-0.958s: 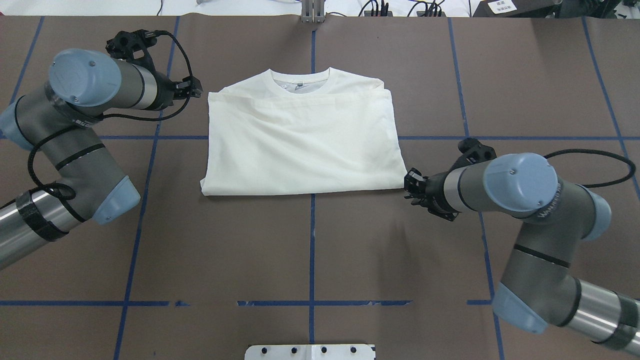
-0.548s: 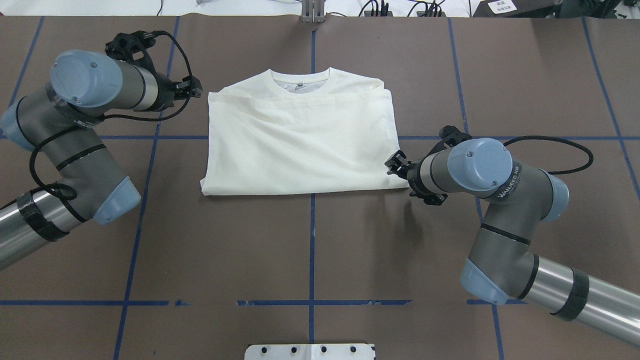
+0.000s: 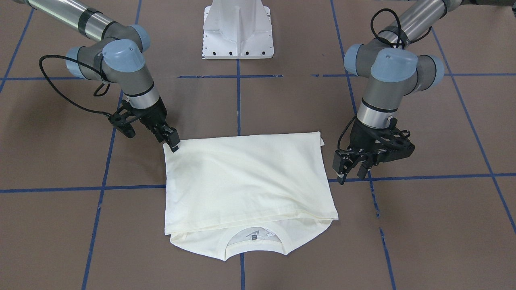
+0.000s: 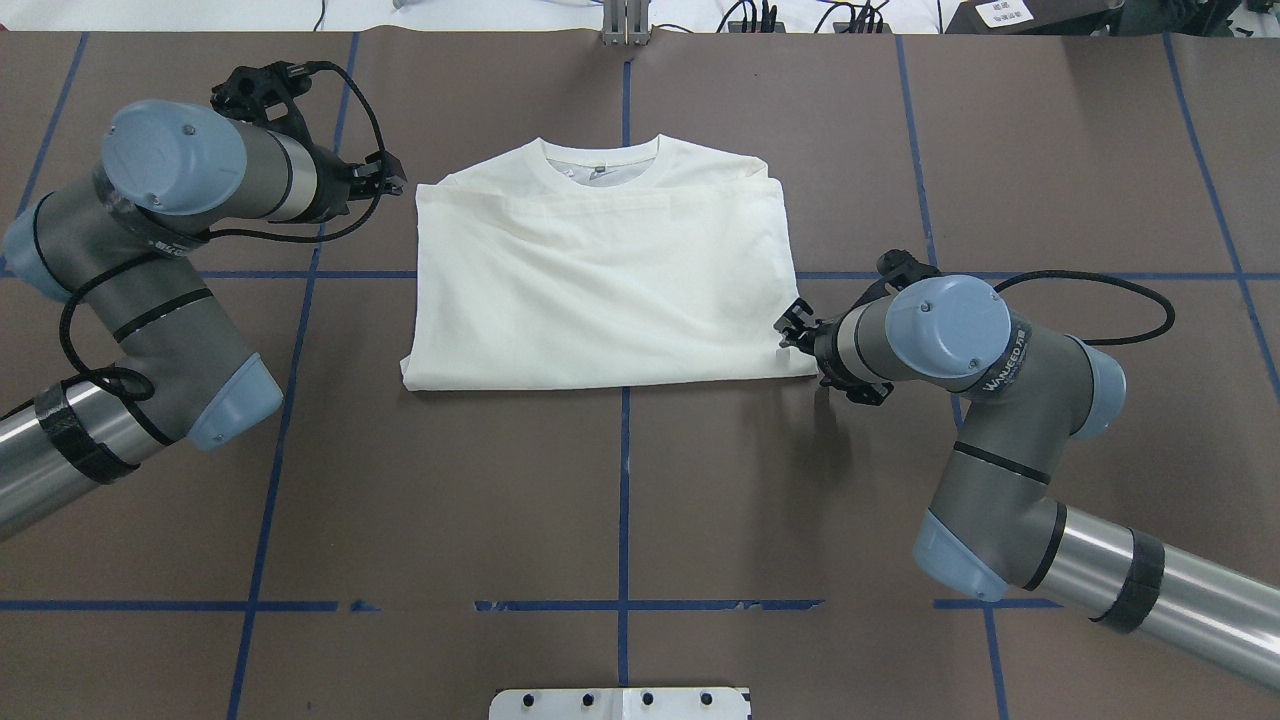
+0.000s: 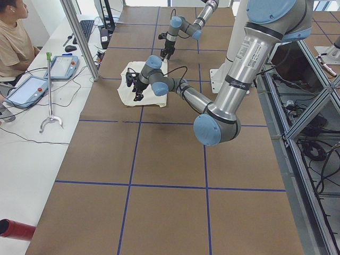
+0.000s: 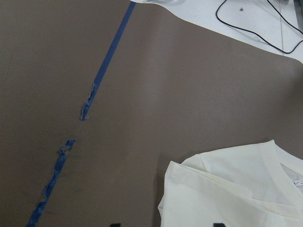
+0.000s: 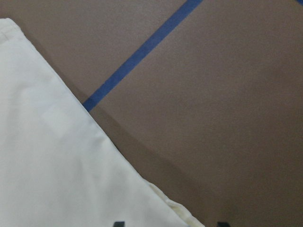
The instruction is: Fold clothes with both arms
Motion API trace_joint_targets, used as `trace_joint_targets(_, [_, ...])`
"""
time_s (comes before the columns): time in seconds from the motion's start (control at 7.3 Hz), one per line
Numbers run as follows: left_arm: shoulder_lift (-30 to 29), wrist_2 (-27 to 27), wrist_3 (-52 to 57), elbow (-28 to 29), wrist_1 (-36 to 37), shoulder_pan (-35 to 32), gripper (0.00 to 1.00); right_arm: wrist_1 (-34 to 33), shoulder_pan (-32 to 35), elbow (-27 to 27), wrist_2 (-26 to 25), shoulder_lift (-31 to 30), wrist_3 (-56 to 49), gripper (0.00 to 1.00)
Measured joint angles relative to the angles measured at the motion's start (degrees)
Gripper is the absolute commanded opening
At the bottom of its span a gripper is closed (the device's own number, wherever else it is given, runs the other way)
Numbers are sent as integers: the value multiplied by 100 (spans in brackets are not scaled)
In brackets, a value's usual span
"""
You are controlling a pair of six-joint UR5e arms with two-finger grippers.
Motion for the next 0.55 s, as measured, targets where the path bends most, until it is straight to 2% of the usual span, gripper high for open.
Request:
trace_joint_targets(0.41, [0,-2,-2,3,0,0,71,-2,31,140,20,-54,-21,0])
trace_joint_targets(0.55, [0,-4,-35,0,0,2,71,-43,13,462,50,-197,-6,0])
